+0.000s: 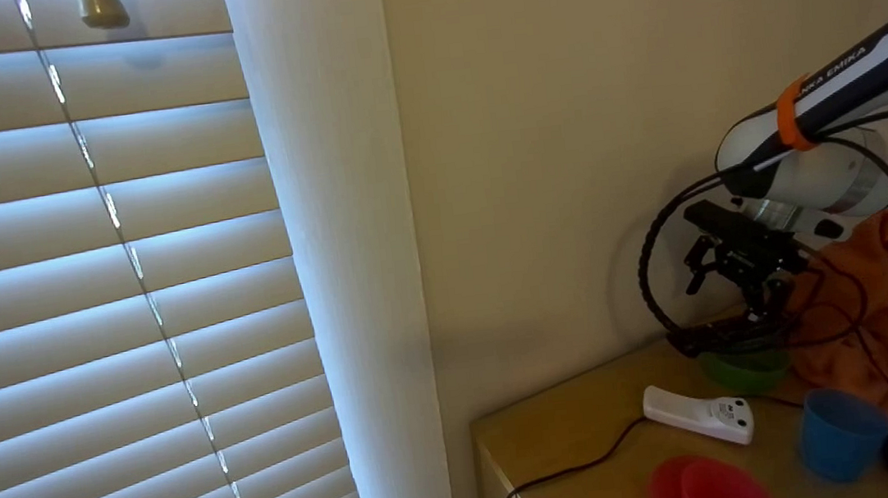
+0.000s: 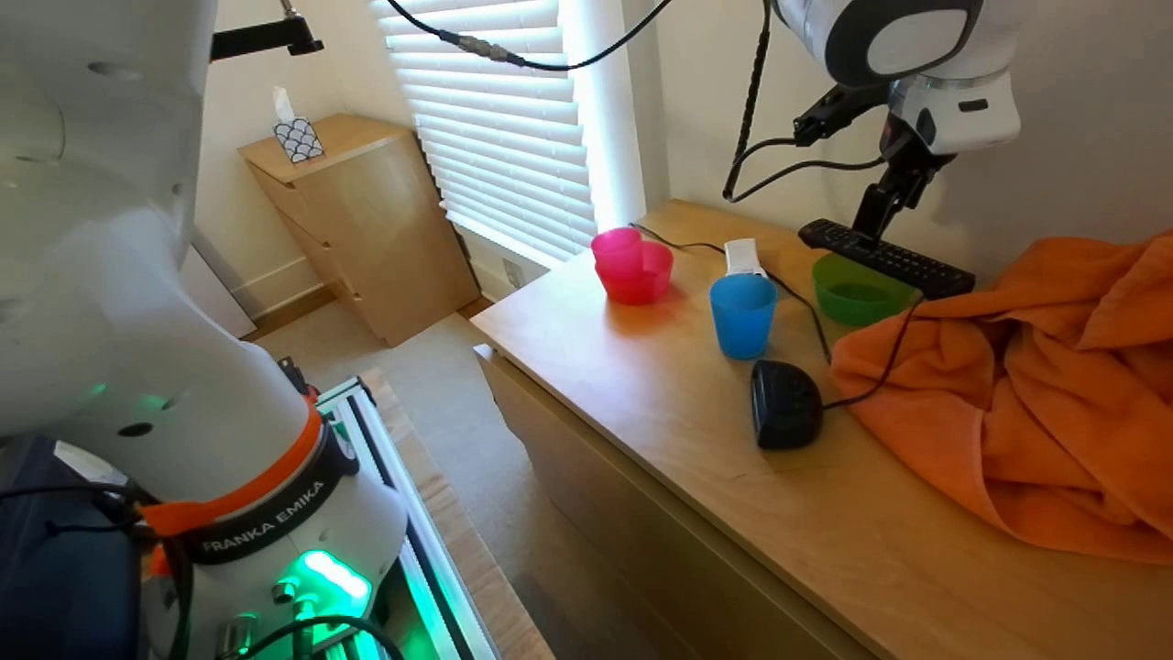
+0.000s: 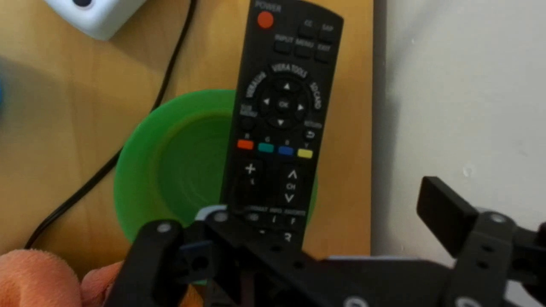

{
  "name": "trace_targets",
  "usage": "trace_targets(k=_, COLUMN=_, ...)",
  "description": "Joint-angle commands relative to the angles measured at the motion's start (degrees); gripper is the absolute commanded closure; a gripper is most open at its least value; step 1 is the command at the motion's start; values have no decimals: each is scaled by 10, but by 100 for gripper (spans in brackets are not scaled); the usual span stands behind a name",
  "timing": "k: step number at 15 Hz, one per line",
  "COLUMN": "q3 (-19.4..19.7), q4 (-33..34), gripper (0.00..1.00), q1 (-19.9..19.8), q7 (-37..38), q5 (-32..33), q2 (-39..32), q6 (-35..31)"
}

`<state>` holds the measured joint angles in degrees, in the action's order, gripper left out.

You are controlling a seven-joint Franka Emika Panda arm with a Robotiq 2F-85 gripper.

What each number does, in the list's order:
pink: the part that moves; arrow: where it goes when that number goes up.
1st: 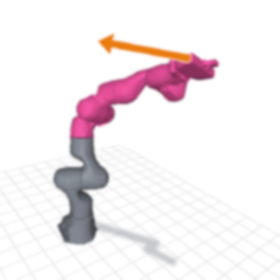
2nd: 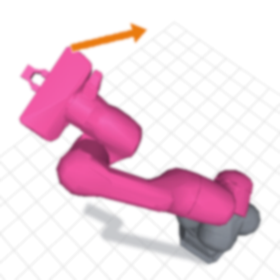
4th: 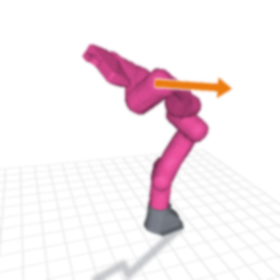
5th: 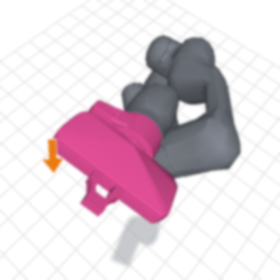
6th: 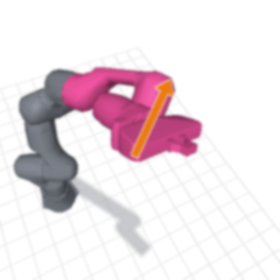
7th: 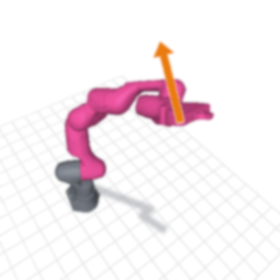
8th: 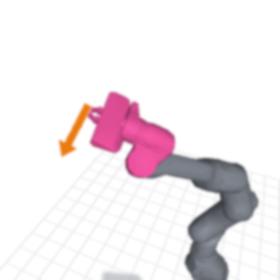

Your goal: Pick up the black remote and put it on the left side of the top of the chest of drawers

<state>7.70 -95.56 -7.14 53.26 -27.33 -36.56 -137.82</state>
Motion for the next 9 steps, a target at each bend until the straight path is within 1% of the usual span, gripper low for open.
trace_targets(k=1, q3=-10, q4=30, gripper=0, q1=-2, q7=31, q5=3, q2=-24, q6=27)
trace_targets(k=7, q3=-23, q4=42, gripper=0, q1=-8, q7=45, q5=-3, q2=-22, q6=79)
trace_targets(k=9, q3=-21, q4=44, gripper=0, q1=-7, q7=52, q5=-1, q2=-22, q6=94)
